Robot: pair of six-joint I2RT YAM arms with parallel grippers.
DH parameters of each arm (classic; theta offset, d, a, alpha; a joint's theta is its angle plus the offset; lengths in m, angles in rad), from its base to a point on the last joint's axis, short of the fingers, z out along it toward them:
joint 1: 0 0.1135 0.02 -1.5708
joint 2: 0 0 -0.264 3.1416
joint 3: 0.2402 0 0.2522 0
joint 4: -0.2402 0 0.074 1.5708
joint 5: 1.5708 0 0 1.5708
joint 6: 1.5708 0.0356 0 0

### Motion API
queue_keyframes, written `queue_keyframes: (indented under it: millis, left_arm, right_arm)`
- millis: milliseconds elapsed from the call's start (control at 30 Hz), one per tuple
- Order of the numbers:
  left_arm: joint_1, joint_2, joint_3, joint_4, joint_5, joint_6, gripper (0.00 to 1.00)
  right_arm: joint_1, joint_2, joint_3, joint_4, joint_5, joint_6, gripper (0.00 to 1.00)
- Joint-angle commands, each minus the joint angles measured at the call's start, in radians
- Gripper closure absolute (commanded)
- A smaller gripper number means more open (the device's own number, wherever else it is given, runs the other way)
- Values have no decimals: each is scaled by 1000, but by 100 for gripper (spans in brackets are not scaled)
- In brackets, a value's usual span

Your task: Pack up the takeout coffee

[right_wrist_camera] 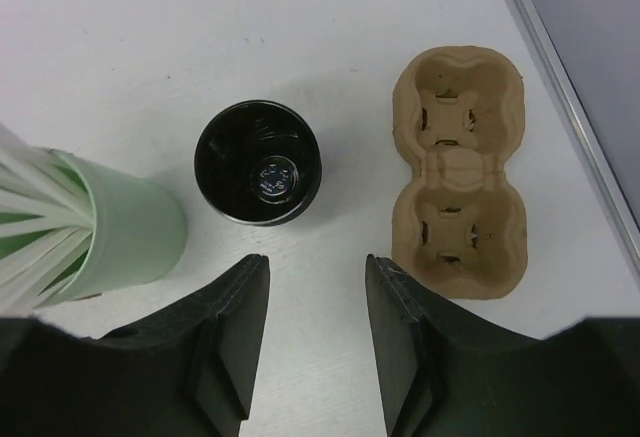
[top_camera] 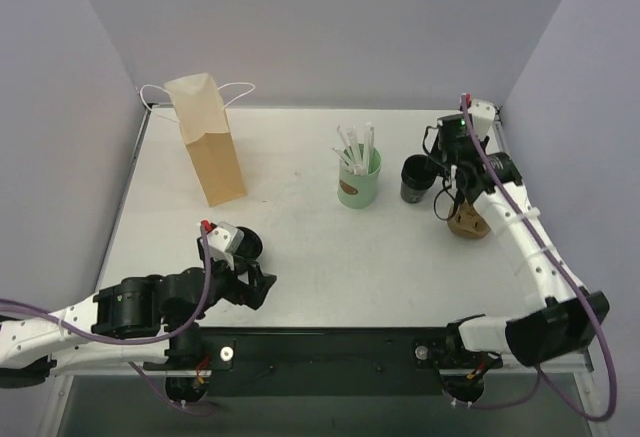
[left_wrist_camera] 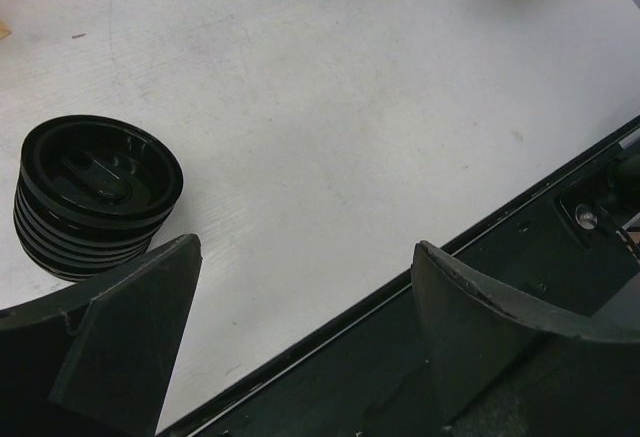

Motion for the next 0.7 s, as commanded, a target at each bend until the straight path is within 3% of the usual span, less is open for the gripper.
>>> queue_keyframes:
  millis: [0,333,667]
  left_arm:
    - [-84,-26,25,-72,-142,-69,4]
    - [-87,-96,23,-79,-149,-62,4]
    - [-168,-175,17,-117,-214,-123,4]
  right_arm:
    - [-101,142,80,-6,-169,-80,58]
    - [-220,339,168,-3,-308,-145,68]
    - [-269,455,223,-4,-376,-174,69]
